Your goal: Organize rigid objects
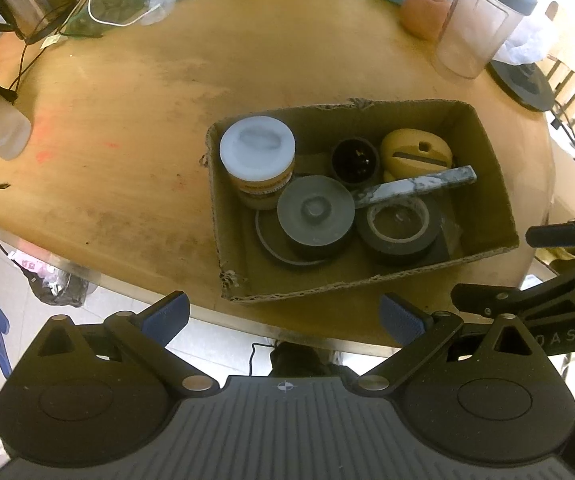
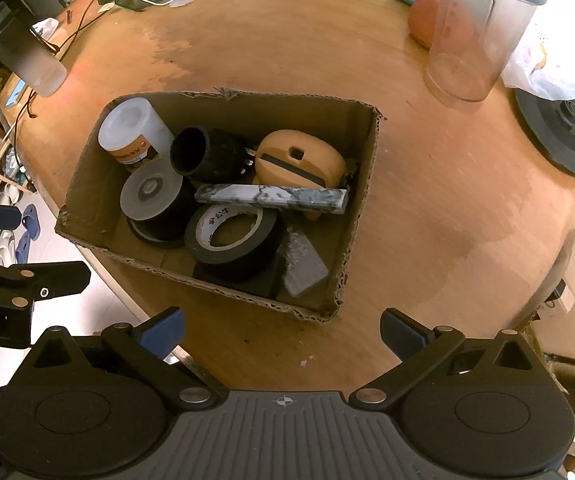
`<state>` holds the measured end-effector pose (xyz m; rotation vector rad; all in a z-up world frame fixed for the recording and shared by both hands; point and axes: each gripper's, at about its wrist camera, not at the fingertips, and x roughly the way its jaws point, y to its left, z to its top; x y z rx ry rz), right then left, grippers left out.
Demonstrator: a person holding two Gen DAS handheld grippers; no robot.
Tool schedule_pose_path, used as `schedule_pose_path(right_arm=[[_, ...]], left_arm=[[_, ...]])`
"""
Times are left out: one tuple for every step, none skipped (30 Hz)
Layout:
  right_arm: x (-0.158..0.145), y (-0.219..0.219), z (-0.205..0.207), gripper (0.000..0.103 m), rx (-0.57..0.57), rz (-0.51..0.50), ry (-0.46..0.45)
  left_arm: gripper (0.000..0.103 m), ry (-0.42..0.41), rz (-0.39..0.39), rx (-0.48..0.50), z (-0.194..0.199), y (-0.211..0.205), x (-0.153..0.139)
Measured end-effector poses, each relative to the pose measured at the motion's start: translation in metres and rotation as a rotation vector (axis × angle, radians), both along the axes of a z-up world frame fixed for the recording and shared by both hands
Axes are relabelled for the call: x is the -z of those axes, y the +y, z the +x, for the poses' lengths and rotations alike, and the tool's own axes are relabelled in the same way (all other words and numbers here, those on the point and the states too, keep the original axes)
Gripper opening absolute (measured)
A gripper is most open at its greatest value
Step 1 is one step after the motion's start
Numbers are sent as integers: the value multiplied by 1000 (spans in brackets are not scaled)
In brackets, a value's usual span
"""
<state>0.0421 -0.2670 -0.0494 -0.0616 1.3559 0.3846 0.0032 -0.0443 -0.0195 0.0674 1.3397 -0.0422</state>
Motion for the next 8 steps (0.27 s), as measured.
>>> schedule_pose_path(right_arm=[[0, 0, 0, 103, 1, 0, 1], [0, 0, 0, 103, 2, 0, 1], [0, 0, 0, 103, 3, 0, 0], [0, 0, 0, 103, 4, 0, 1], [0, 0, 0, 103, 6, 0, 2], [0, 0, 0, 103, 6, 0, 2], [0, 0, -1, 103, 7, -1, 3], [0, 0, -1, 103, 8, -2, 3]], left_arm=[[103, 2, -2, 0, 0, 0, 0], [103, 3, -6, 1, 0, 0, 1], [103, 4, -10, 0, 0, 1, 1], [103, 3, -18, -1, 0, 1, 1], [103, 1, -23, -1, 0, 1, 1], [103, 0, -23, 1, 0, 1, 1], [103, -2, -22, 3, 0, 1, 1], [103, -4, -21, 4, 0, 0, 1]])
